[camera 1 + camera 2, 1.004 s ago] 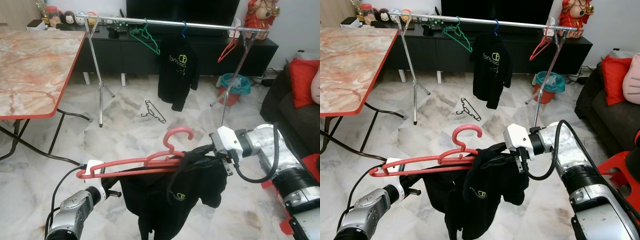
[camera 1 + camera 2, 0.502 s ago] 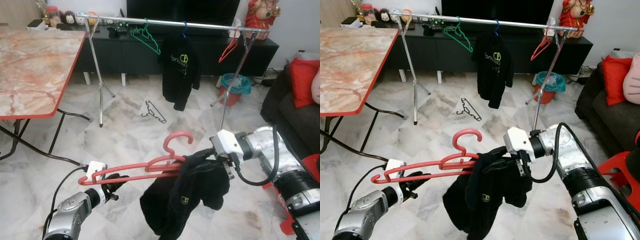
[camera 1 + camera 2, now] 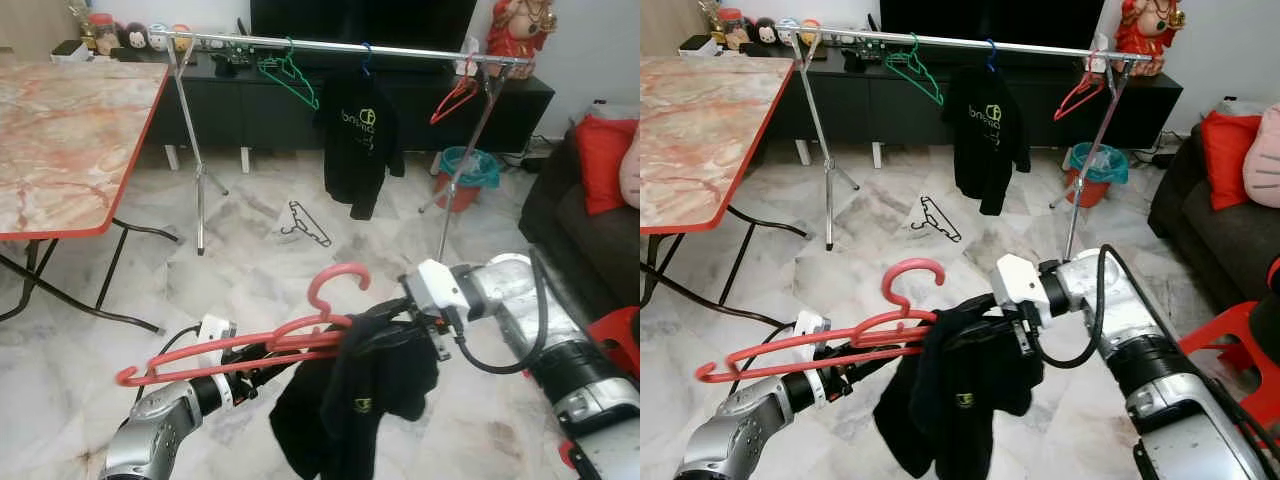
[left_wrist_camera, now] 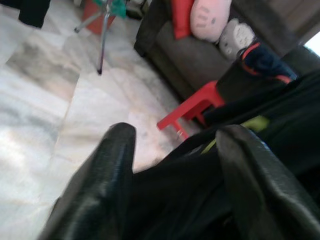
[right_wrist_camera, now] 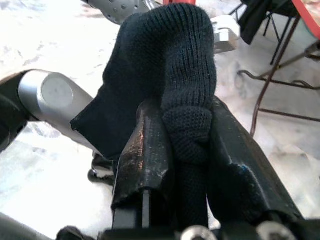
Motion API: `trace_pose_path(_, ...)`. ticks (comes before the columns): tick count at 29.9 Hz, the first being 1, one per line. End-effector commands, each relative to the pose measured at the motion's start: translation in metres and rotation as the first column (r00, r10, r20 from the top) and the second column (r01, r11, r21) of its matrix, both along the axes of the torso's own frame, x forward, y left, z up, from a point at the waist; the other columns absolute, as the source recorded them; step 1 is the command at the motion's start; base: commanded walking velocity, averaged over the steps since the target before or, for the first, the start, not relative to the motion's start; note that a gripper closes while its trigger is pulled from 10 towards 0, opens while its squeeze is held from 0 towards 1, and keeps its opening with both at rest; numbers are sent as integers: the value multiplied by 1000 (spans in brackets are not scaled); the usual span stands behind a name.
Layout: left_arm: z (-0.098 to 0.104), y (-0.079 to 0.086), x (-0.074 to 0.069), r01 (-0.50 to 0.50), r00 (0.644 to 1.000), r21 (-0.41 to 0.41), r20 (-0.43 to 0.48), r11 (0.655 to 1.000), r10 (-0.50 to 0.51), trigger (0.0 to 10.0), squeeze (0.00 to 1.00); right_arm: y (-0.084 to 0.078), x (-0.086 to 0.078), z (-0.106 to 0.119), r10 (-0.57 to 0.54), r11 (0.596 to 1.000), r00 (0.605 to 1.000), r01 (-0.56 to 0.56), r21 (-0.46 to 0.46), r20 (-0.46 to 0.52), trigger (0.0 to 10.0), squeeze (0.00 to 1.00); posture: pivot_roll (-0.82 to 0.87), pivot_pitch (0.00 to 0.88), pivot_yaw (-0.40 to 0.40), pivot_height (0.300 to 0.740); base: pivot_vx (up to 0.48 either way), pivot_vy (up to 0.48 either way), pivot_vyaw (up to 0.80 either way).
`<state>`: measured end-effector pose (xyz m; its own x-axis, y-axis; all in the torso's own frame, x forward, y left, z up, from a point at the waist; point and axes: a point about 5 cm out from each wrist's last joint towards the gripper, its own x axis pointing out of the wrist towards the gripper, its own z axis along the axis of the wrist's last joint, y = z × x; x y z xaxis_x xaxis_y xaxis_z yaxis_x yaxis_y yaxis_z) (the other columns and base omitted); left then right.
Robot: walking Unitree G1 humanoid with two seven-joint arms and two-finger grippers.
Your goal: Hang hanger
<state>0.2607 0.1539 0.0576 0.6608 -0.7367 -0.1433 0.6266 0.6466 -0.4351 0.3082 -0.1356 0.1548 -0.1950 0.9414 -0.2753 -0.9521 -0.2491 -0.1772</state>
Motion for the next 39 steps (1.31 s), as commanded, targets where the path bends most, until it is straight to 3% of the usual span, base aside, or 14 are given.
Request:
trace_pose_path(1, 6, -4, 1, 34, 999, -19, 13, 999, -34, 10000, 1000, 4, 2, 10, 17, 1000, 999, -18, 23, 36, 10000, 0, -10, 0, -107, 736, 0, 0, 0)
trace_pose_path(5, 8, -3, -2, 49, 999, -9, 21, 999, -48, 10000, 1000, 8, 5, 10, 12, 999, 999, -13, 36, 34, 10000, 0, -11, 0, -107, 736, 0, 0, 0)
trace_pose_path(9, 1, 9, -3, 26, 999, 180, 42, 983, -34, 10000, 1000, 4, 12, 9, -34, 999, 999, 34, 17, 40, 10000, 0, -8, 0, -107, 736, 0, 0, 0)
trace_pose_path(12, -9, 22, -4, 5, 999, 349, 46, 937, -23, 10000, 1000, -1, 14, 10, -51, 999, 998, 51, 6, 39, 10000, 0, -7, 0, -110, 736, 0, 0, 0)
trace_pose_path(15, -7, 27, -4, -21, 997, 360, 72, 933, -5, 10000, 1000, -4, 15, 11, -53, 999, 998, 53, 1, 38, 10000, 0, -13, 0, -110, 736, 0, 0, 0)
trace_pose_path(16, -2, 30, -6, -13, 997, 324, 82, 946, -14, 10000, 4, -5, 15, 11, -56, 998, 998, 56, -3, 37, 10000, 0, -11, 0, -110, 736, 0, 0, 0)
trace_pose_path(24, 14, 23, -11, 63, 985, 223, 146, 973, -97, 10000, 0, -4, 16, 9, -56, 998, 998, 56, -3, 26, 10000, 0, -6, 0, -113, 736, 0, 0, 0)
trace_pose_path(26, 21, 14, -13, 108, 975, 183, 172, 977, -140, 10000, 0, -1, 16, 8, -49, 999, 998, 49, 2, 25, 10000, 0, -8, 0, -111, 736, 0, 0, 0)
trace_pose_path(35, 25, 5, 6, 13, 957, 302, 271, 953, -99, 10000, 0, 7, 14, 13, -13, 1000, 999, 13, 21, 34, 10000, 0, -9, 0, -113, 736, 0, 0, 0)
trace_pose_path(39, 27, 3, 7, 16, 955, 288, 279, 958, -100, 10000, 0, 8, 14, 14, -8, 1000, 999, 7, 26, 38, 10000, 0, -9, 0, -113, 736, 0, 0, 0)
